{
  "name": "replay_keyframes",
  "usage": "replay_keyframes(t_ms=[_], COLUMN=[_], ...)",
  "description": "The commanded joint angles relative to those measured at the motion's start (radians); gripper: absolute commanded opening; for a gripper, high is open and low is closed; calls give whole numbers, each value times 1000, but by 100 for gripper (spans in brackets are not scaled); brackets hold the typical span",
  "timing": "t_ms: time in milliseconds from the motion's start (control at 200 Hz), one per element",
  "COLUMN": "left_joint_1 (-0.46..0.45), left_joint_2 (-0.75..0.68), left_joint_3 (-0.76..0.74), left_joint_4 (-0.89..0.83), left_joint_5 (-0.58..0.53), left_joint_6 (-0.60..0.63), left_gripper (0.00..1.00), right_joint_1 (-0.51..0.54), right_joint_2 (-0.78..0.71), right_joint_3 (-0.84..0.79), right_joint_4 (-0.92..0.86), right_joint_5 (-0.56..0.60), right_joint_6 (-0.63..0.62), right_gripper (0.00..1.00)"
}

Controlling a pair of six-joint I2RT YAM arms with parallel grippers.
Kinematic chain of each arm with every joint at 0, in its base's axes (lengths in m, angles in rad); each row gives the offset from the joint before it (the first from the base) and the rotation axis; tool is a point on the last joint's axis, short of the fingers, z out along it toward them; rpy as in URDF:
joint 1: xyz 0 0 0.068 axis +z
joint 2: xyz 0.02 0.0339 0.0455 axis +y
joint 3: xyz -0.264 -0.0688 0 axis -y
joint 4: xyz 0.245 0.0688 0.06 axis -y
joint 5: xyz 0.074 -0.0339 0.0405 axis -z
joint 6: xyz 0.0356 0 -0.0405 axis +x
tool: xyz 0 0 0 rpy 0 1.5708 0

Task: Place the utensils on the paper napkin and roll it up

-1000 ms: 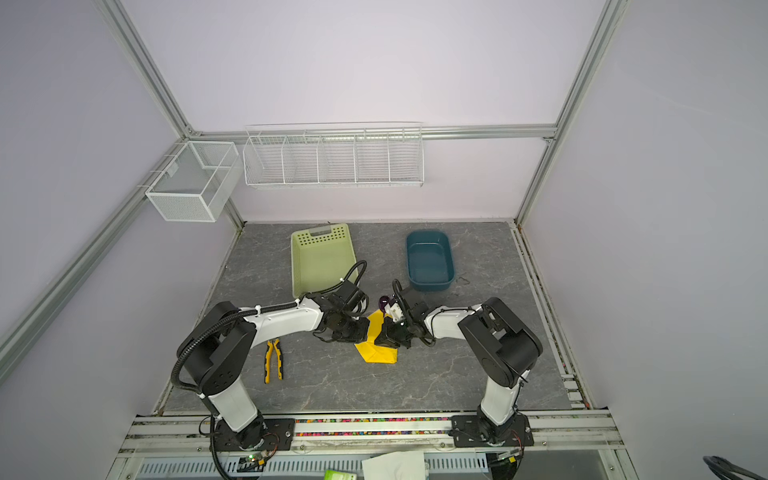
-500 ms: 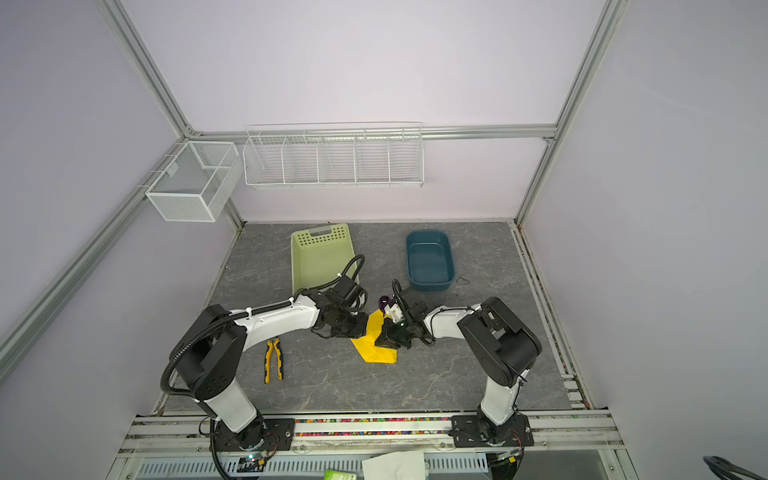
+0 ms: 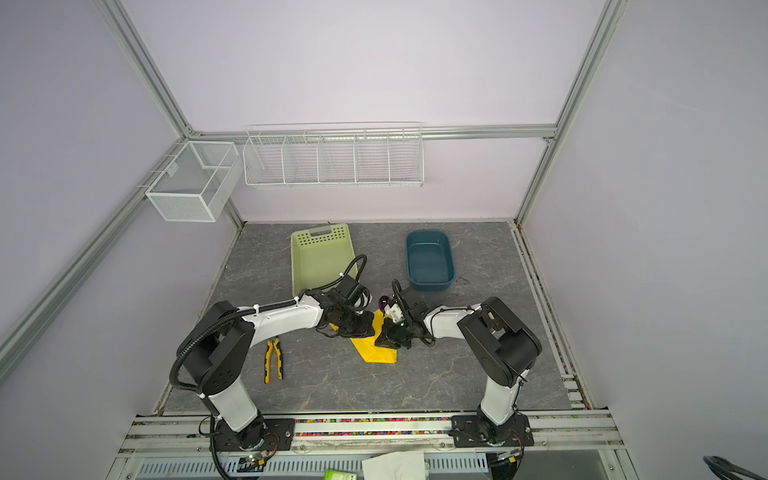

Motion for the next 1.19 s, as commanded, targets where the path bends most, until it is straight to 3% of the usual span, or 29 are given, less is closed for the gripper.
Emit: replay_keyframes(t_ms=[0, 725, 975, 1190], left_joint_1=[-4, -4, -4, -4], left_joint_2=[33, 53, 51, 41], left_joint_3=[-18, -51, -49, -54], left_joint_4=[10, -16, -23, -30], left_joint_5=[-6, -62, -61, -70], left_joint_6=[-14, 2, 8, 12], left_gripper=[0, 0, 0, 0], right_joint_1=[6, -15, -10, -10], right_joint_2=[6, -303, -291, -265], right_joint_3=[-6, -103, -146, -144], right_joint_4=[-52, -220, -220, -248], right_joint_5=[35, 84, 38, 87], right_joint_6=[-7, -1, -25, -49], right_gripper=[7, 7, 7, 7])
